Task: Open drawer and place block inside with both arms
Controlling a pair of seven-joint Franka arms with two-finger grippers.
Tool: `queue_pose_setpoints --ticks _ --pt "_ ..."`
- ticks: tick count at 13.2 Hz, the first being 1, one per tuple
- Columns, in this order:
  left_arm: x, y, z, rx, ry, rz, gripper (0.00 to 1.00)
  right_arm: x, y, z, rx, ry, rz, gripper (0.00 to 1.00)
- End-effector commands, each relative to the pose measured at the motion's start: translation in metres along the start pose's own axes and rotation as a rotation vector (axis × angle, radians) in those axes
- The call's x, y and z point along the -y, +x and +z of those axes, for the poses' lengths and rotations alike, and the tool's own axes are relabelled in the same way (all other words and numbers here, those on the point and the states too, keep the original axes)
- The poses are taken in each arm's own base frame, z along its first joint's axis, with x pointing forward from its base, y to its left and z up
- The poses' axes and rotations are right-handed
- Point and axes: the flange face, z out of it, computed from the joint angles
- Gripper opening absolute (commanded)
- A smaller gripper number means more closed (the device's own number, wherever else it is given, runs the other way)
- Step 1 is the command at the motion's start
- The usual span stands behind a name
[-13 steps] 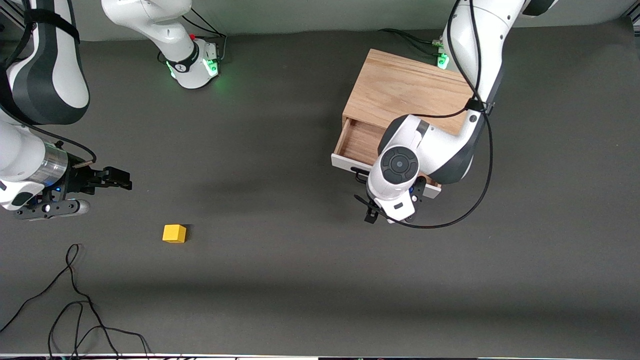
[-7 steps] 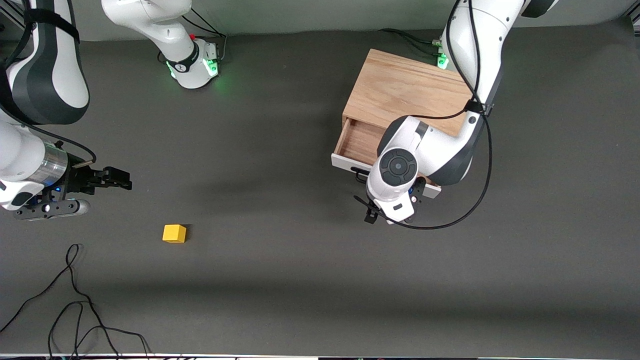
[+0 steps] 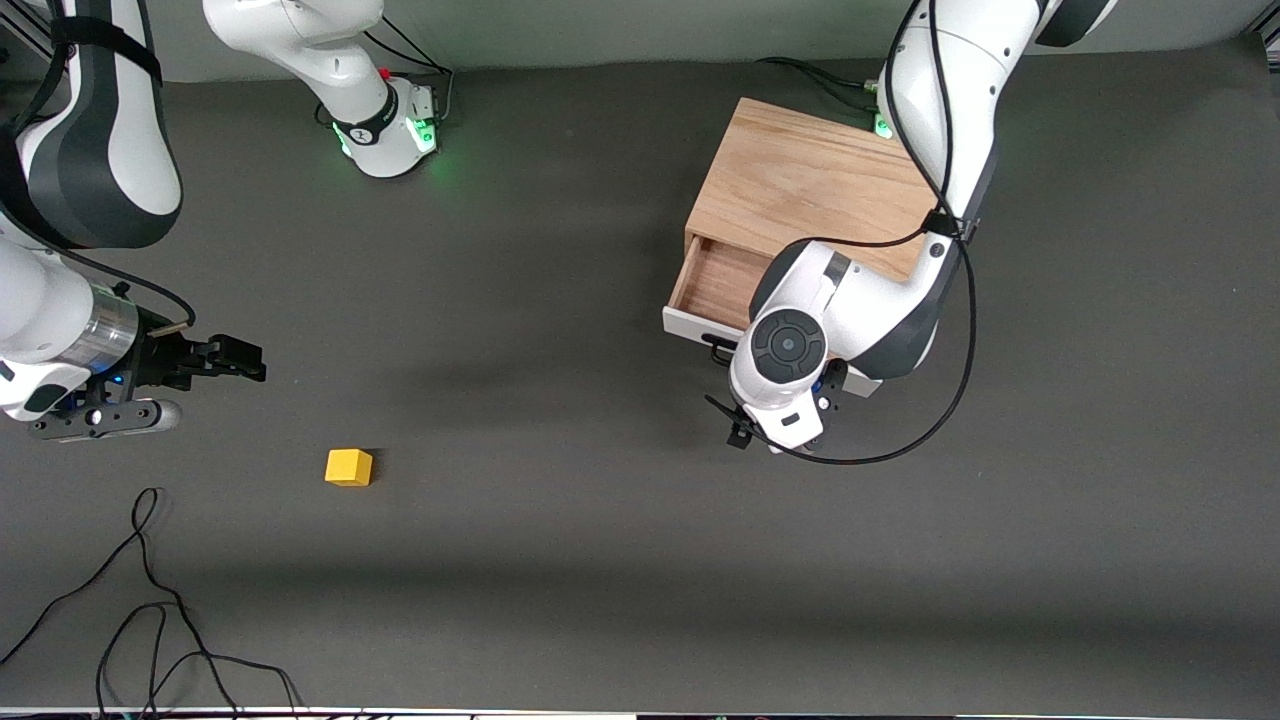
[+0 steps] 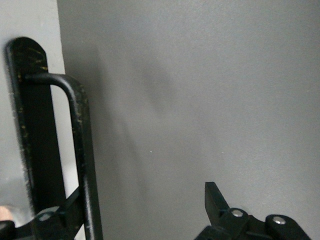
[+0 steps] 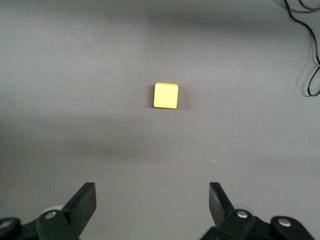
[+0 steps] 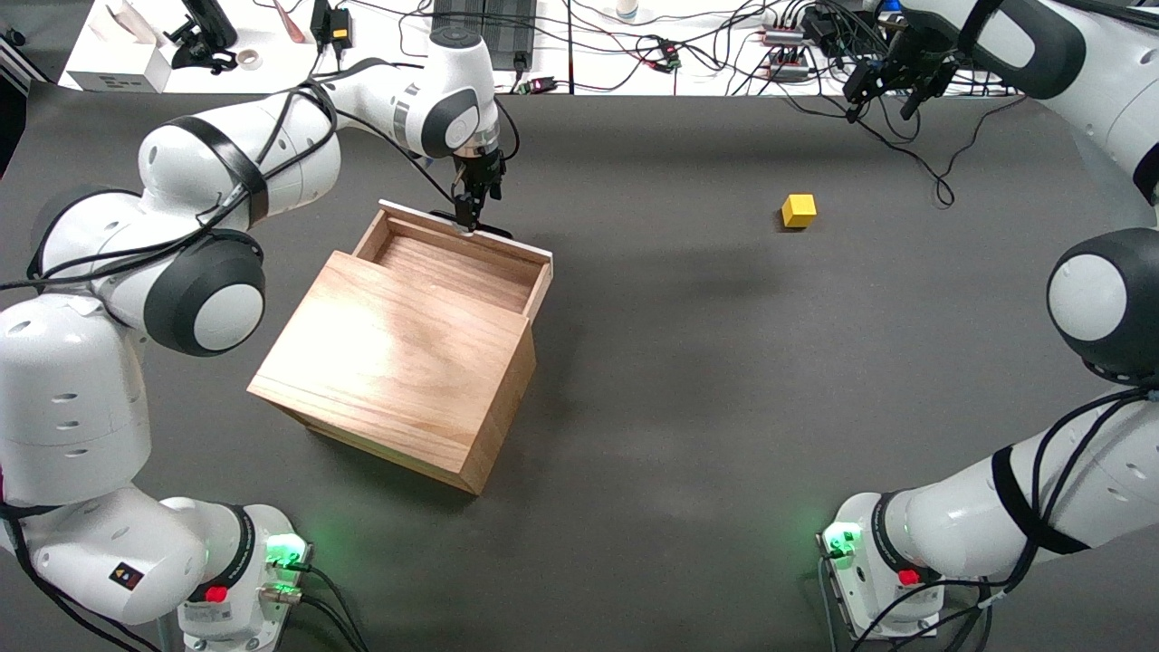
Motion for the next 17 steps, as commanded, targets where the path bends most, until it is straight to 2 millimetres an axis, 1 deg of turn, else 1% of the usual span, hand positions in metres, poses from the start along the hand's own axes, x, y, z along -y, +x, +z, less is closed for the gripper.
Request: queue_pose_setpoints --ticks 1,3,4,6,8,9,10,11,12,13,14,15,16,17 --pt "-0.014 -0.009 -0.012 -0.013 -0.07 0.019 1.0 0.018 0.009 -0.006 -0.016 -0.008 0.017 1.0" --pt "-0.017 -0.014 -0.013 -0.014 -0.104 0.03 1.0 0.018 0.012 -0.005 -0.016 -0.01 0.018 1.0" --pt "-0.018 -0.019 -0.014 -0.014 -0.121 0.039 1.0 0.018 0.012 -0.006 -0.019 -0.012 0.016 1.0" --pt "-0.019 -0.022 -0.016 -0.023 -0.14 0.05 1.0 0.019 0.015 -0.006 -0.023 -0.013 0.035 1.0" --pt "-0.02 -0.027 -0.02 -0.027 -0.162 0.064 1.0 0.023 0.026 -0.003 -0.026 -0.02 0.036 1.0" --pt "-0.021 -0.026 -0.025 -0.029 -0.166 0.07 1.0 0.024 0.031 0.001 -0.025 -0.022 0.035 1.0" --pt "-0.022 -0.022 -0.036 -0.038 -0.175 0.08 1.0 0.025 0.038 0.012 -0.029 -0.026 0.034 1.0" --pt "-0.023 -0.017 -0.053 -0.043 -0.195 0.089 1.0 0.024 0.047 0.025 -0.052 -0.028 0.035 1.0" --pt "-0.025 -0.004 -0.068 -0.045 -0.196 0.072 1.0 0.025 0.057 0.048 -0.056 -0.033 0.036 1.0" --pt "-0.027 0.013 -0.091 -0.043 -0.192 0.052 1.0 0.024 0.064 0.074 -0.059 -0.026 0.037 1.0" --pt "-0.028 0.029 -0.111 -0.044 -0.177 0.046 1.0 0.022 0.068 0.1 -0.072 -0.021 0.033 1.0" --pt "-0.028 0.046 -0.128 -0.038 -0.16 0.062 1.0 0.019 0.067 0.122 -0.087 -0.024 0.034 1.0" --pt "-0.023 0.065 -0.152 -0.036 -0.151 0.09 1.0 0.018 0.067 0.146 -0.1 -0.028 0.033 1.0" --pt "-0.015 0.084 -0.168 -0.013 -0.134 0.113 1.0 0.017 0.065 0.169 -0.111 -0.033 0.034 1.0"
